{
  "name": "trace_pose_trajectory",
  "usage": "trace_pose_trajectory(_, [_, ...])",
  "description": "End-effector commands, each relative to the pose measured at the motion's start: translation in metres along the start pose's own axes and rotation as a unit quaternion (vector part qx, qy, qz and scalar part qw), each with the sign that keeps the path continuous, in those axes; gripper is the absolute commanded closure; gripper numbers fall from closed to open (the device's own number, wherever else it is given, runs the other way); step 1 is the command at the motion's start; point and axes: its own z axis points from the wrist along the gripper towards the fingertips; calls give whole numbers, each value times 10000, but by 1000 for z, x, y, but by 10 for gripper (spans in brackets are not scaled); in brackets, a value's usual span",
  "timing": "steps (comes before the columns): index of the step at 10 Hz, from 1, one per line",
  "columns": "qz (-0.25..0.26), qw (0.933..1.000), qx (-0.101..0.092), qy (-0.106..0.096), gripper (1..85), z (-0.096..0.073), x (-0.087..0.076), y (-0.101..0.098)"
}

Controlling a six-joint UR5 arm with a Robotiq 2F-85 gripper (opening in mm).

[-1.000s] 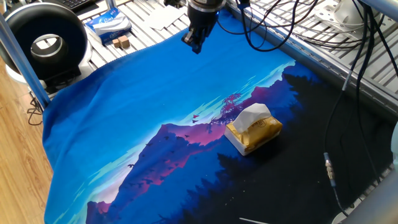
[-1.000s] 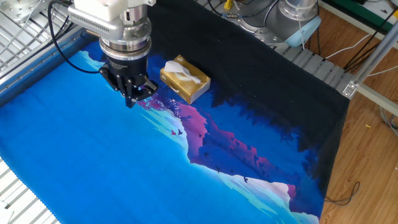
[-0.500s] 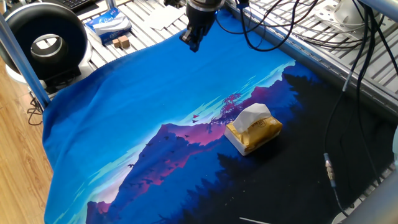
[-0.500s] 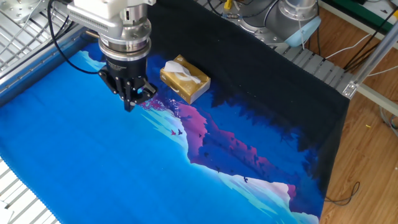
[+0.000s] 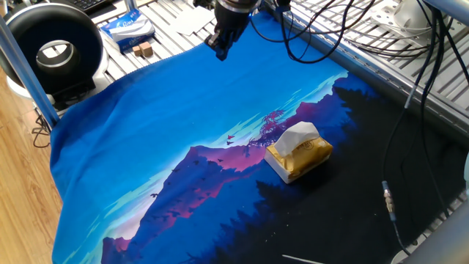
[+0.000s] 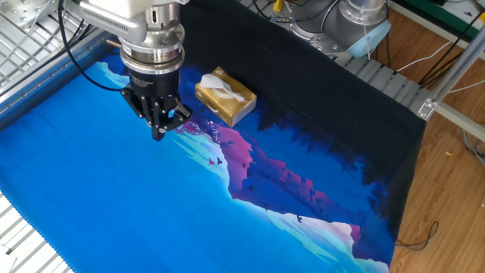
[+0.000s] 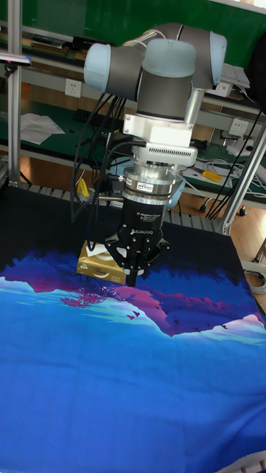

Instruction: Pull out a napkin

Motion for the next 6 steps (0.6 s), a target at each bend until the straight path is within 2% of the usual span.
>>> trace_pose_trajectory(1, [-291,9995,-102,64,847,2,3,5])
trace_pose_trajectory(4, [-823,9964,-140,132,847,2,7,6])
trace_pose_trajectory(5, [-874,9954,-106,366,847,1,19,4])
trace_pose_trajectory(6, [-1054,9917,-74,737,847,-1,38,0])
